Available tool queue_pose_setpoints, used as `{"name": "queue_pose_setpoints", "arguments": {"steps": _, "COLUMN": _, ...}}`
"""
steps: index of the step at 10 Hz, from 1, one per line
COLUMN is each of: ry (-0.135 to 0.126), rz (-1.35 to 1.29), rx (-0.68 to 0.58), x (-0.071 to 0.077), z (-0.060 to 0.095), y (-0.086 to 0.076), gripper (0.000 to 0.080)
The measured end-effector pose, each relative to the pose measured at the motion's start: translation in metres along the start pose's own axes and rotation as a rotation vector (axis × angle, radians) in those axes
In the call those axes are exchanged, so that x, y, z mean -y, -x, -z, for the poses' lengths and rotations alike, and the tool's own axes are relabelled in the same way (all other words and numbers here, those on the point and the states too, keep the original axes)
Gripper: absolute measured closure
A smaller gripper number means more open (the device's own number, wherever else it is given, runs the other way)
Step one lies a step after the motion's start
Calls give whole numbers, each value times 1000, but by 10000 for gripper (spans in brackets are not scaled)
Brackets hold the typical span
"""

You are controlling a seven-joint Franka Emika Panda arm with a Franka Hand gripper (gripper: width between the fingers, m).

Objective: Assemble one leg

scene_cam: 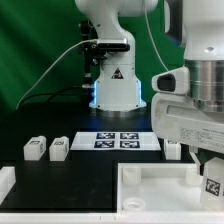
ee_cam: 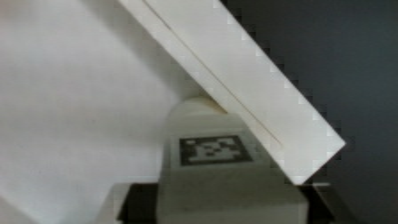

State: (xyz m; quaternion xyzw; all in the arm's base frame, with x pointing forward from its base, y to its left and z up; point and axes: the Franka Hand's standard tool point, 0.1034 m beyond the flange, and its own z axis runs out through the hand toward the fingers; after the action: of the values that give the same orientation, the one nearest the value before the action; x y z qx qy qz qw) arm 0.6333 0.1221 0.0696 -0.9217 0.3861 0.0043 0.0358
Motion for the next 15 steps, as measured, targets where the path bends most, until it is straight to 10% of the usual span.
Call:
{"name": "queue_pose_setpoints", "arguments": {"steps": 11, "ry": -1, "rz": -1144, "rx": 45, "x": 0, "z": -1, "y": -2, "gripper": 504}}
{"name": "queue_pose_setpoints", "arguments": {"steps": 15, "ry": 1, "rz": -1118, "rx": 45, "x": 0, "z": -2, "y": -1, "gripper": 169}}
